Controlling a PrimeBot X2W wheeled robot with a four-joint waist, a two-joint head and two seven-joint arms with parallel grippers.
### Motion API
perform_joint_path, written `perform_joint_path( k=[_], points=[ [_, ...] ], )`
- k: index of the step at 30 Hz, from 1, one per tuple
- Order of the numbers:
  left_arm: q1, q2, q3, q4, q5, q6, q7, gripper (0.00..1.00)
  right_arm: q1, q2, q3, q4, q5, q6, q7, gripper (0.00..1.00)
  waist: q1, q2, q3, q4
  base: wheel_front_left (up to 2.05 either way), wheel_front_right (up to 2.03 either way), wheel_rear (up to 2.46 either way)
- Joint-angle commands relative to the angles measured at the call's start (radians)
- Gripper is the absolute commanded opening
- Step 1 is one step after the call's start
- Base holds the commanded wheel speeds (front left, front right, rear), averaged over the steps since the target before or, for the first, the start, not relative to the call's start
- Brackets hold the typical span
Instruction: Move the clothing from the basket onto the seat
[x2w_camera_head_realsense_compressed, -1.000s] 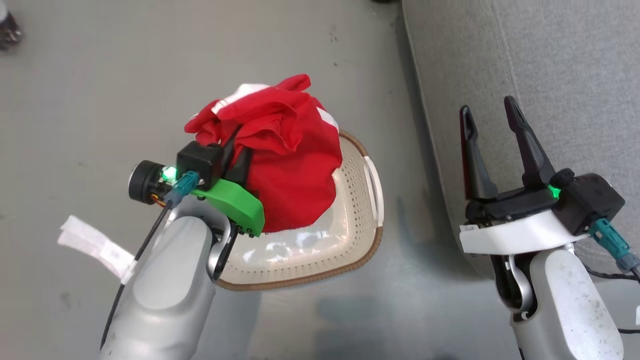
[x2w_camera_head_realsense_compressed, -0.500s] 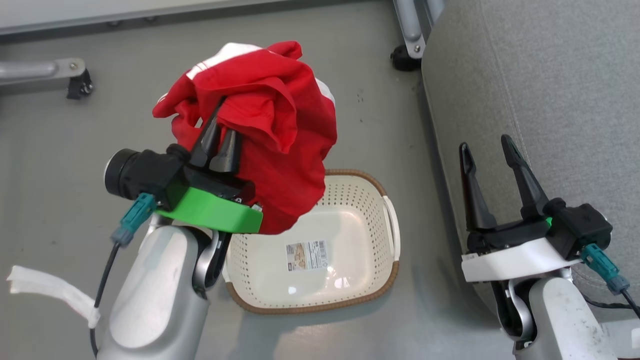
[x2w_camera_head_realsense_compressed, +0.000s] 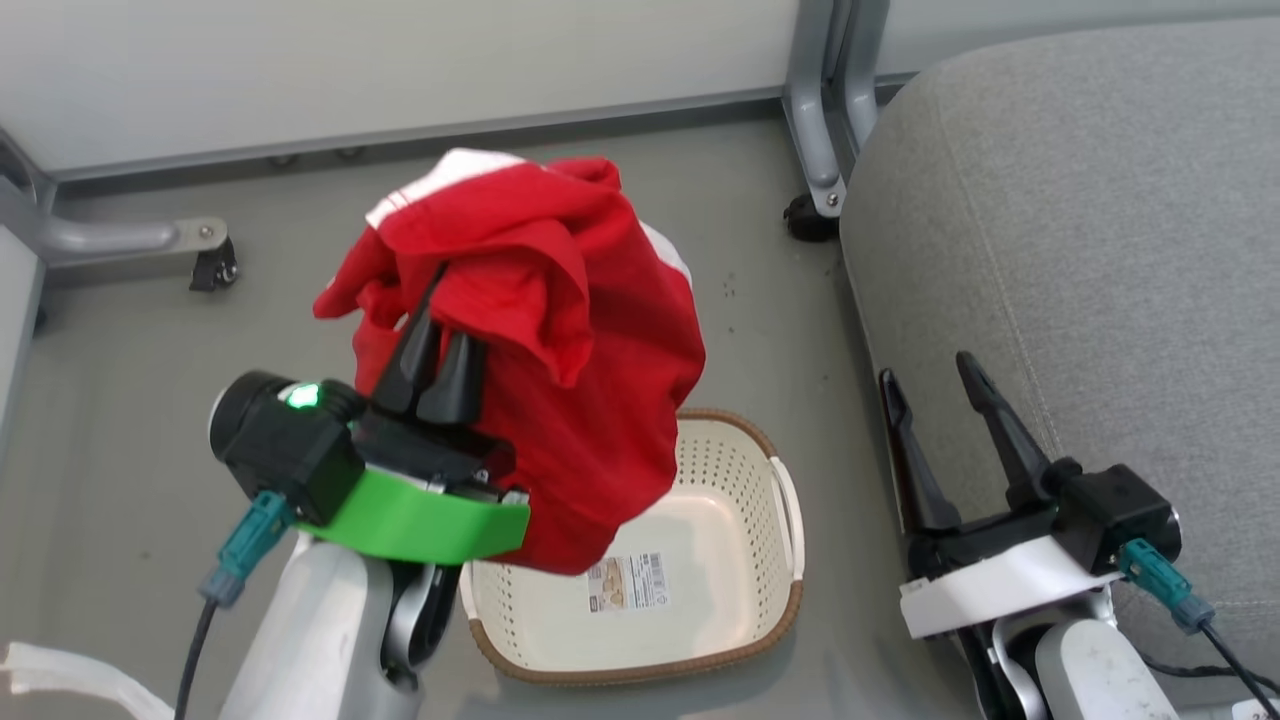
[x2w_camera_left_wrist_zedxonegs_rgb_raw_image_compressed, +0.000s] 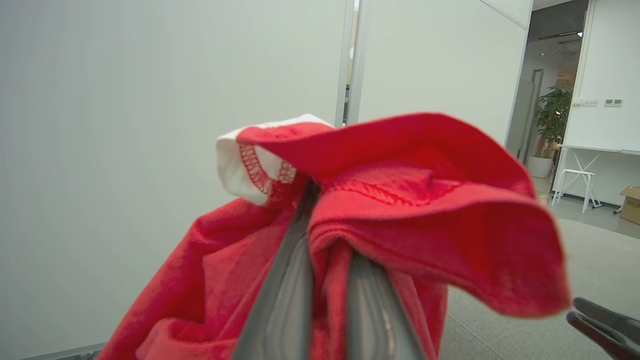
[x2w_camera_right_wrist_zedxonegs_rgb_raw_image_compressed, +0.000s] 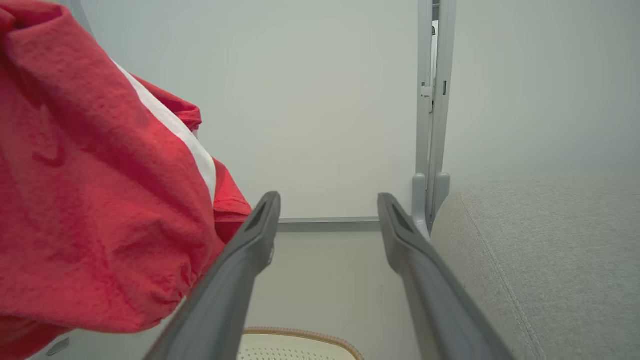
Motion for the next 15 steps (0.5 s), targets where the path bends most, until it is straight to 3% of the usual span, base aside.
perform_joint_path(
  k=[1, 15],
  points=[
    [0.027, 0.008, -0.002, -0.012, -0.007, 0.001, -0.004, 0.0, 0.02, -0.003, 0.005, 0.001, 0.005, 0.0, 0.002, 1.0, 0.0001, 0.0, -0.033, -0.011, 0.0, 0.0, 0.0],
    [0.111, 0.012, -0.03, -0.058, -0.022, 0.017, 0.014, 0.0, 0.059, -0.003, 0.027, 0.004, 0.026, 0.0, 0.017, 1.0, 0.0001, 0.0, -0.072, -0.018, 0.0, 0.0, 0.0]
  ],
)
